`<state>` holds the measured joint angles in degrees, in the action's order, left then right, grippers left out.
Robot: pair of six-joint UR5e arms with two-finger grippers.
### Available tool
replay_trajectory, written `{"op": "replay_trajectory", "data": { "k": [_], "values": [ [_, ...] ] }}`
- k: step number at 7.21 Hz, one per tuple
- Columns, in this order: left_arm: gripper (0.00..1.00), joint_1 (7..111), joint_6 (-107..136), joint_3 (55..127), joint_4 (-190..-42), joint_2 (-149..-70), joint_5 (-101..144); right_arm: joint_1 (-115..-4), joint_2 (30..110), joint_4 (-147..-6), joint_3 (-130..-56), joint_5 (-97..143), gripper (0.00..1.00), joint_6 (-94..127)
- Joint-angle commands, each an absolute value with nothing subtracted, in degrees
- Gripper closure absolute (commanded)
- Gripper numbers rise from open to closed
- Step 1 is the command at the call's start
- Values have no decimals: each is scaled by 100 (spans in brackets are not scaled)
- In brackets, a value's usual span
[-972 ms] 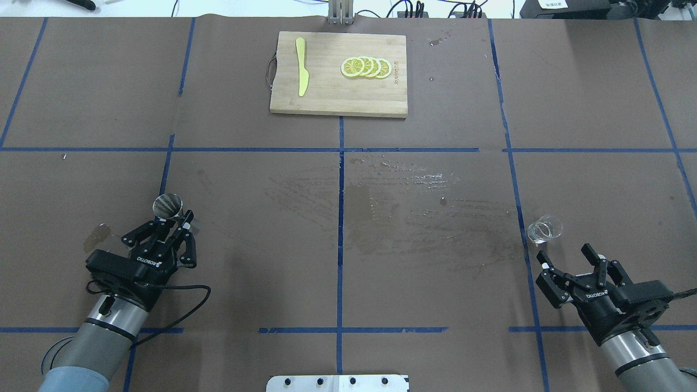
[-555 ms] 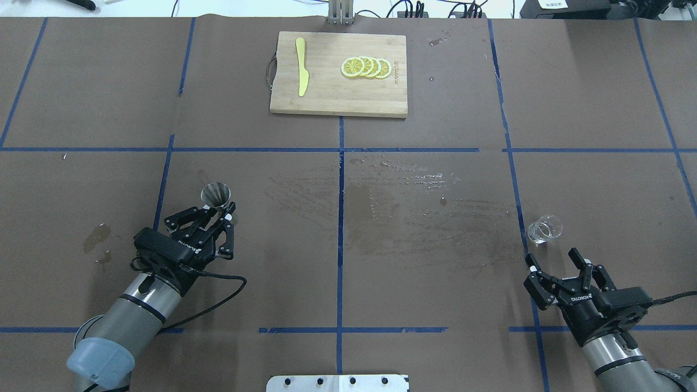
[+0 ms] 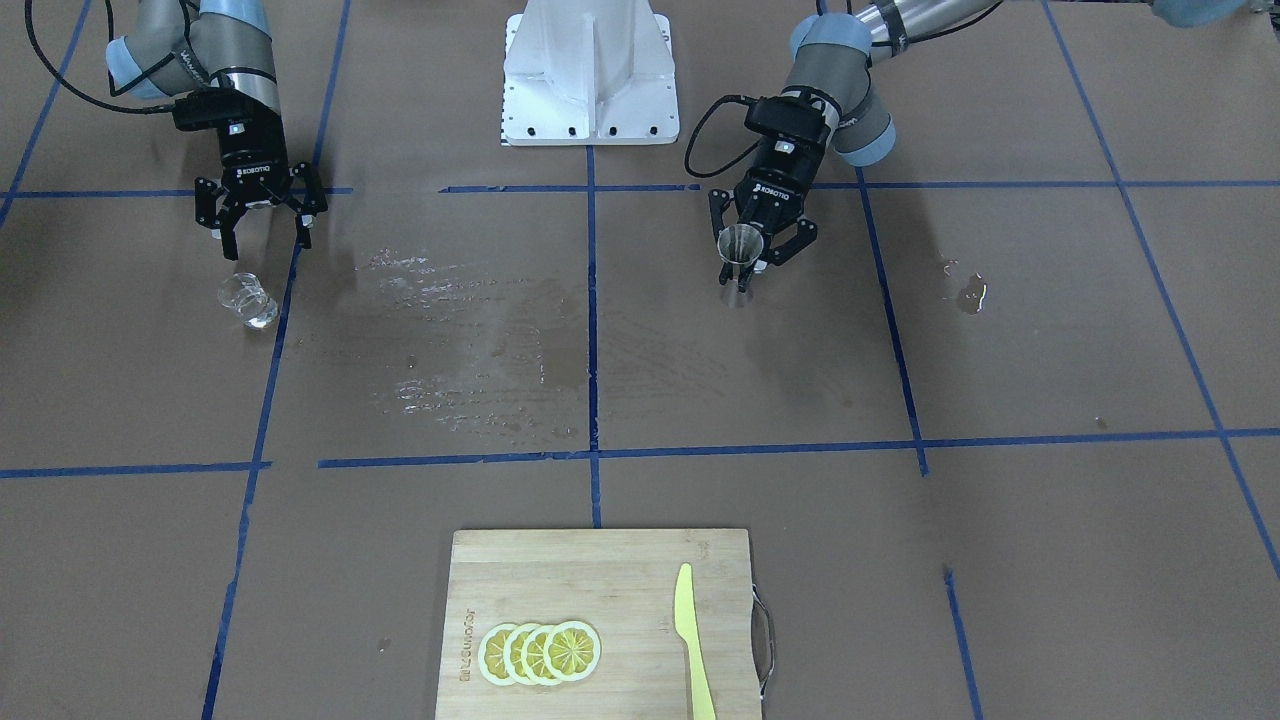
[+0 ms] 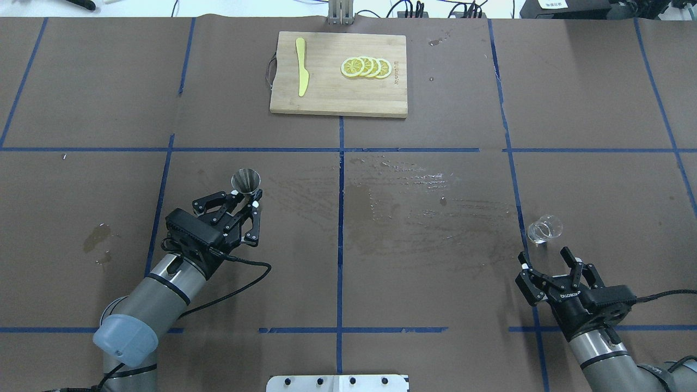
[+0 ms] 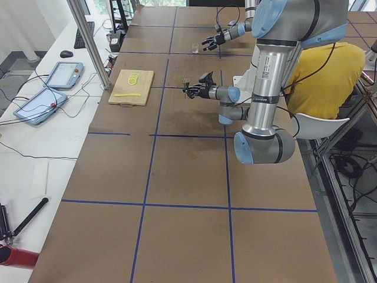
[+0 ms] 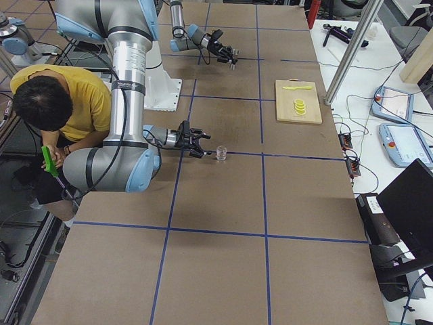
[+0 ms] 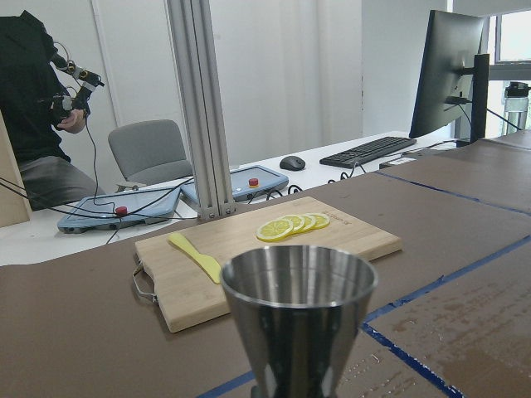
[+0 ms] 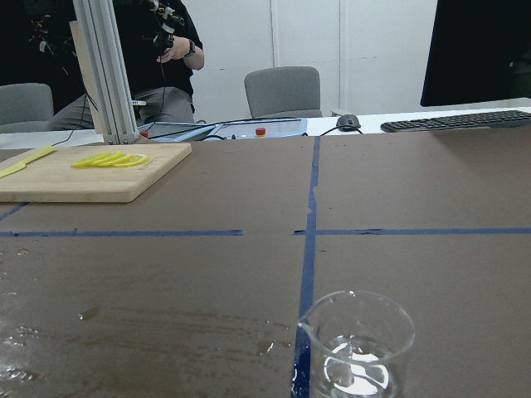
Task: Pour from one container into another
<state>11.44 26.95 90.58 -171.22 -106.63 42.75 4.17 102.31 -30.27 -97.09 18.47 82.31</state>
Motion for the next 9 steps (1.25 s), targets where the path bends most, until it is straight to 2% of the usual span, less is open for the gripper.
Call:
{"op": "replay_trajectory", "data": {
  "k": [1, 6, 9],
  "values": [
    [100, 1151, 2689, 9009, -17121, -10714, 4280, 89, 10011, -3023, -9466, 2055, 2, 8227],
    [100, 1151, 2689, 9000, -17121, -10802, 4280, -386, 9827, -3024, -9134, 2584, 4, 8156],
    [100, 1151, 2689, 9009, -17121, -10811, 4271, -413, 9625, -3023, -9009, 2584, 13, 8156]
  ]
}}
